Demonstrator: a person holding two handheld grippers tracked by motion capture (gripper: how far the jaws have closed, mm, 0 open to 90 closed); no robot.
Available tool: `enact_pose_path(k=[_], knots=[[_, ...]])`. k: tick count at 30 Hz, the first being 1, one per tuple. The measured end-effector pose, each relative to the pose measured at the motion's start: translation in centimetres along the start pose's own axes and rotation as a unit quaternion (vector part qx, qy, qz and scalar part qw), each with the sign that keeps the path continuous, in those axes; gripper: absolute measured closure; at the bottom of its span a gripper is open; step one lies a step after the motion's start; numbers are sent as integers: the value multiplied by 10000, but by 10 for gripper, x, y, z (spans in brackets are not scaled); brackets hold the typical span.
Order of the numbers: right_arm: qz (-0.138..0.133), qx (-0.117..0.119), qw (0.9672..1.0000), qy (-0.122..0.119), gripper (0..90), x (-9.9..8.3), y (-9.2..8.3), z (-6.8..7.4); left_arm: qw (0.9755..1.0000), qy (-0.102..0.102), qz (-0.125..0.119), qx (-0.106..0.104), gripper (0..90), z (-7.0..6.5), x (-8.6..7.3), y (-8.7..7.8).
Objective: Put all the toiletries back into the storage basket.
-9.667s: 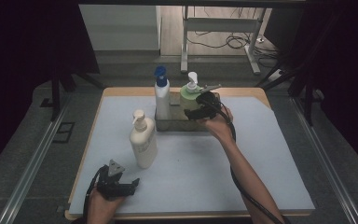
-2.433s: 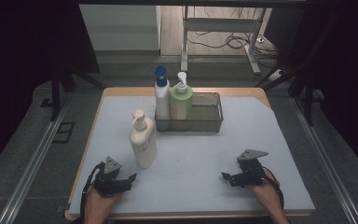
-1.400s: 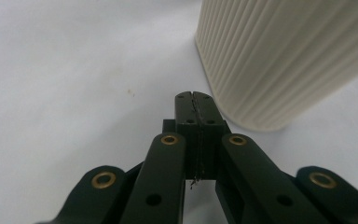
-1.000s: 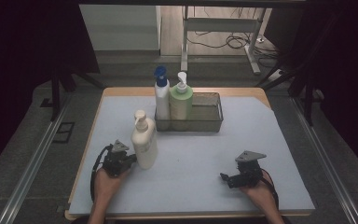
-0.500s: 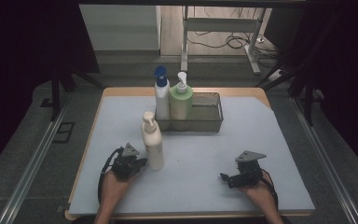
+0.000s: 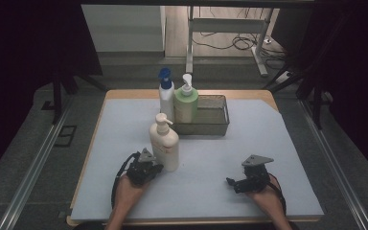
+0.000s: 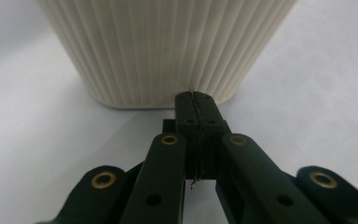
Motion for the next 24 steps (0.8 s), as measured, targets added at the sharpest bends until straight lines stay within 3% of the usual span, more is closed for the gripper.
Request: enact_pose_path(k=[9, 11, 13, 15, 17, 18, 20, 24], knots=[[8, 1, 10000, 1, 34, 0, 0, 0, 10000, 36, 45, -42, 846, -5, -2, -1], [25, -1, 10000, -5, 35, 0, 0, 0, 10000, 45, 0, 3, 735, -6, -3, -6], [30, 0, 10000, -2, 35, 0, 0, 0, 9999, 58, -27, 112, 698, -5, -6, -10], [63, 14, 10000, -7, 37, 1, 0, 0, 9997, 32, -46, 245, 546, -4, -11, -17], [79, 0, 10000, -5, 37, 1, 0, 0, 9996, 16, -40, 296, 461, -3, -13, -19], [90, -17, 10000, -8, 38, 1, 0, 0, 9994, -24, -32, 332, 461, -3, -15, -20], [101, -19, 9999, 43, 40, 1, 0, 0, 9990, -6, 9, 453, 344, -1, -20, -23], [77, -17, 10000, 41, 19, 2, -1, 0, 9978, -91, 82, 655, 196, 3, -31, -27]])
Point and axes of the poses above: each handheld gripper's, and its own axes: y roughly forward along the jaws, x roughly out of its top, z roughly to its left, the point moved 8 cm from there along y, roughly forward along the jaws, and after that the axes turned 15 degrees about -x, right-handed, at the moved point
